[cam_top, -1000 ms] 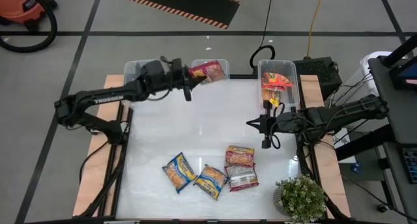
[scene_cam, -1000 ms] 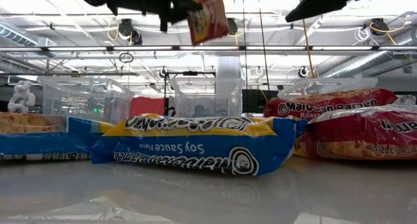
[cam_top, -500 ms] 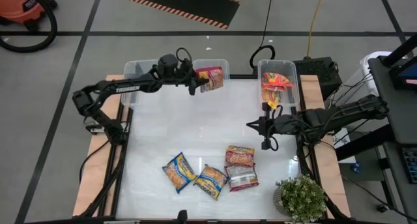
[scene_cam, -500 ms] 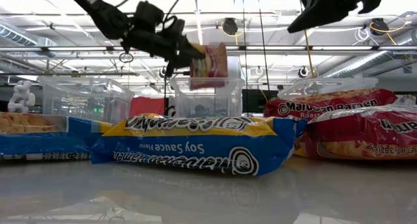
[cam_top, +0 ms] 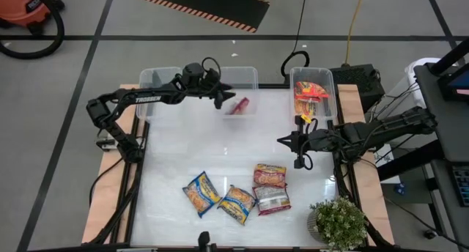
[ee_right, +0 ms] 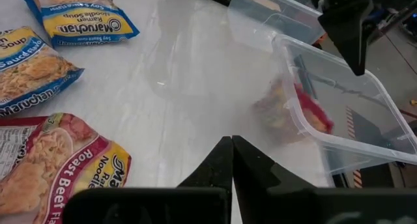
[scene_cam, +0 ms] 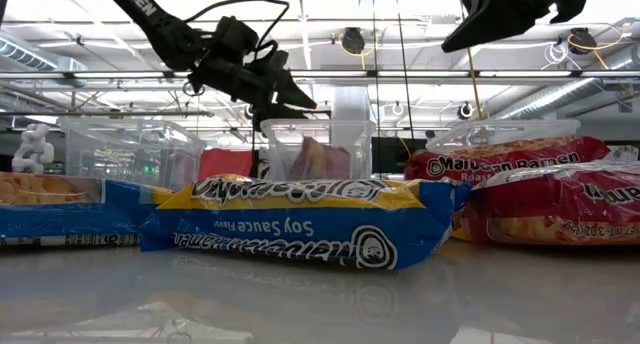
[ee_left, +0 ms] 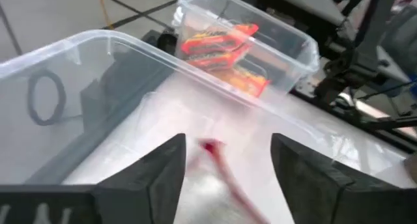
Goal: Sort Maruchan noodles
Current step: Put the top red noodle pack into the middle transparent bin
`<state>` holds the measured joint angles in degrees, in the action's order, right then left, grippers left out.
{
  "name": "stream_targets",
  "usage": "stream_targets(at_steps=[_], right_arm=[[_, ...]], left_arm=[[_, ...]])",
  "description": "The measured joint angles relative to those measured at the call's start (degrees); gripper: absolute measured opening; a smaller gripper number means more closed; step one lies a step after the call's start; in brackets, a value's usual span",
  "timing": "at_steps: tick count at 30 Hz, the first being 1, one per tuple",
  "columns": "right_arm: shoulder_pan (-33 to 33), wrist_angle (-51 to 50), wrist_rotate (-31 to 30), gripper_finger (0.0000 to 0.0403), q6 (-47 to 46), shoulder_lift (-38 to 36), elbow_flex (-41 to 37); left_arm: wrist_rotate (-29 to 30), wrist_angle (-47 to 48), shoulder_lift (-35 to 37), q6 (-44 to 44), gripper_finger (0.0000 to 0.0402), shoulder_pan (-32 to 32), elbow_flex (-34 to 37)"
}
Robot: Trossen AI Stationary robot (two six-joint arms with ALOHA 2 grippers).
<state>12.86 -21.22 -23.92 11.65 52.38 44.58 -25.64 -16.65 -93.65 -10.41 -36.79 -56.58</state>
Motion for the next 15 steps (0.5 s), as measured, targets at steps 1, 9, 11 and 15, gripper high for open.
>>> stream_targets(at_steps=[1,9,11,15], right_arm=[[0.0,-0.01,0.0,0.0,0.0,-0.01,0.0],[0.0,-0.02,0.0,0.0,-0.02,0.0,0.0],[0.0,-0.02,0.02,0.0,-0.02,0.0,0.0],[0.0,-0.02,0.03,0.0,-0.18,0.0,0.0]], left_arm=[[0.83,-0.07,0.0,0.35,0.0233,0.01,0.0],[2.76,-0.28,0.0,2.62,0.0243,0.4,0.0],[2.74,-0.27,0.15,2.69,0.0243,1.03,0.0],[2.74,-0.04,1.82,3.65,0.0243,2.72,0.0]])
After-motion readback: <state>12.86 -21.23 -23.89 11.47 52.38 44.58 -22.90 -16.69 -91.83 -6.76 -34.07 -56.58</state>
